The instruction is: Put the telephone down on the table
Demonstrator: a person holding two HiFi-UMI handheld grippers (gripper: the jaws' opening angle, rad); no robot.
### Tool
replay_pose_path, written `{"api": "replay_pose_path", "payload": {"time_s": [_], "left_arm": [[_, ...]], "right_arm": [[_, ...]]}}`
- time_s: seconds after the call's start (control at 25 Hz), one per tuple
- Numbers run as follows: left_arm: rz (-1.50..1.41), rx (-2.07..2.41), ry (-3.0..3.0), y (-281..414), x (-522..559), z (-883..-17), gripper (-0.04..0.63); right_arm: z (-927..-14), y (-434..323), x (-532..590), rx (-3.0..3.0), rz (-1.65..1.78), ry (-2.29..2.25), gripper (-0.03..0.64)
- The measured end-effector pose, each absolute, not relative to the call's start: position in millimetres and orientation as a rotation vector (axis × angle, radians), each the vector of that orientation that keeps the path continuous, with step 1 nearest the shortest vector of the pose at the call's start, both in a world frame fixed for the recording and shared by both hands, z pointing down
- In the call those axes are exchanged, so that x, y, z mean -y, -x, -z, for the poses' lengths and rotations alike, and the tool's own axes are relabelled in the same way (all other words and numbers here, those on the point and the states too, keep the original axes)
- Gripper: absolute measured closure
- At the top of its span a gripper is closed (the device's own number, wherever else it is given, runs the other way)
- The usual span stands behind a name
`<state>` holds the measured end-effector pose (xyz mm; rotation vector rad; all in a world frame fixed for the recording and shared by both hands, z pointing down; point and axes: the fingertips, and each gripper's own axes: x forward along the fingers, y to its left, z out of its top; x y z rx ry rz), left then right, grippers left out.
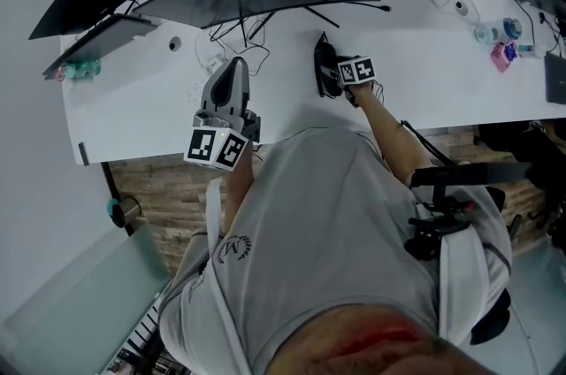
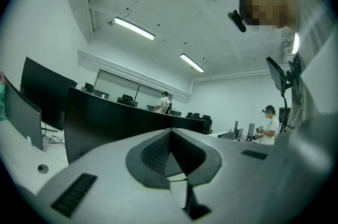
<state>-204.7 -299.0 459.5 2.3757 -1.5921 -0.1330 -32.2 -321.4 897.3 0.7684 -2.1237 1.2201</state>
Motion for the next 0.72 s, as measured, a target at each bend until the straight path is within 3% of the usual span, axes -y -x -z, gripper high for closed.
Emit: {"api": "replay_pose_path", "payload": {"time_s": [0.36,0.72], "left_arm": [[0.127,1.593,-2.384,205,294,-457,0.584],[0.120,1.594,-2.377,207,292,-461,0.584]], "right_arm": [[-897,28,313,2.251,-1.543,-0.683,0.334],[-872,29,315,2.255,-1.192,-0.753,0.334]]}}
